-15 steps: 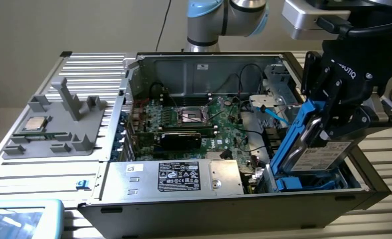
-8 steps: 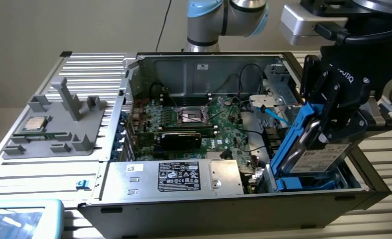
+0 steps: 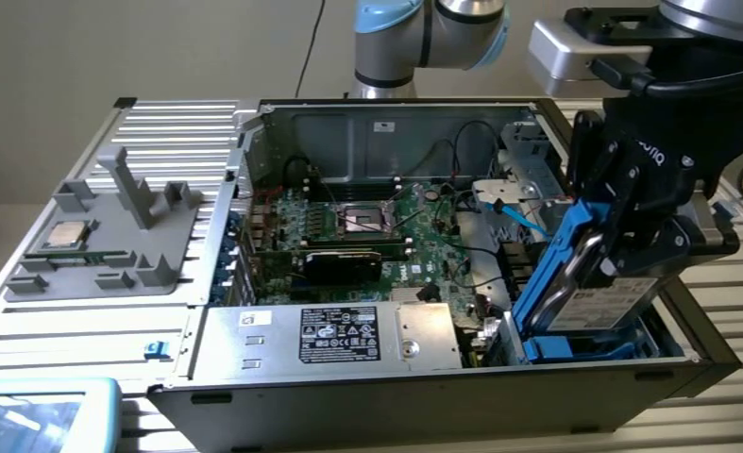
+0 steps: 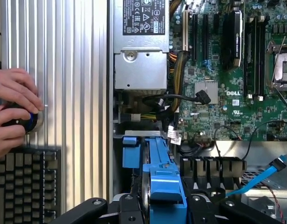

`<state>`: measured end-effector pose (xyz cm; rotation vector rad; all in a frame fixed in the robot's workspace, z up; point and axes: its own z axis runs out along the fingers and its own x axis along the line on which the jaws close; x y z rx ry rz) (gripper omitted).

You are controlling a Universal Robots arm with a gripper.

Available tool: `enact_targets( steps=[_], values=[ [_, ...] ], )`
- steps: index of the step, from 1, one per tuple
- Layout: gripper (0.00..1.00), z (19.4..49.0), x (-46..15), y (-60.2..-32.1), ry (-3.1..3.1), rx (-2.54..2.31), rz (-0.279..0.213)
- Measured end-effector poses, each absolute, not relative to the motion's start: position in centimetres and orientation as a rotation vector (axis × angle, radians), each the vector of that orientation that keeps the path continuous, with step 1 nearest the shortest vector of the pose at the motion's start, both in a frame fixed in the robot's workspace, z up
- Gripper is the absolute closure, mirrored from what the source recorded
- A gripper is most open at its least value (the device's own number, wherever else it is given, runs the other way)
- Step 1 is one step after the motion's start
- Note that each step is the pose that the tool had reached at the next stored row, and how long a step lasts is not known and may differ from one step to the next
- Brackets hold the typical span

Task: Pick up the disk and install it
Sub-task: 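Insert the disk into the insertion slot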

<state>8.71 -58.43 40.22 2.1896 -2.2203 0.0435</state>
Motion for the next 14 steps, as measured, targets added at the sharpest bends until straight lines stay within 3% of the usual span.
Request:
enact_targets(
  steps=[14],
  values=[
    [0.63, 39.0, 8.7, -58.4, -2.221, 2.190, 0.044]
  ],
)
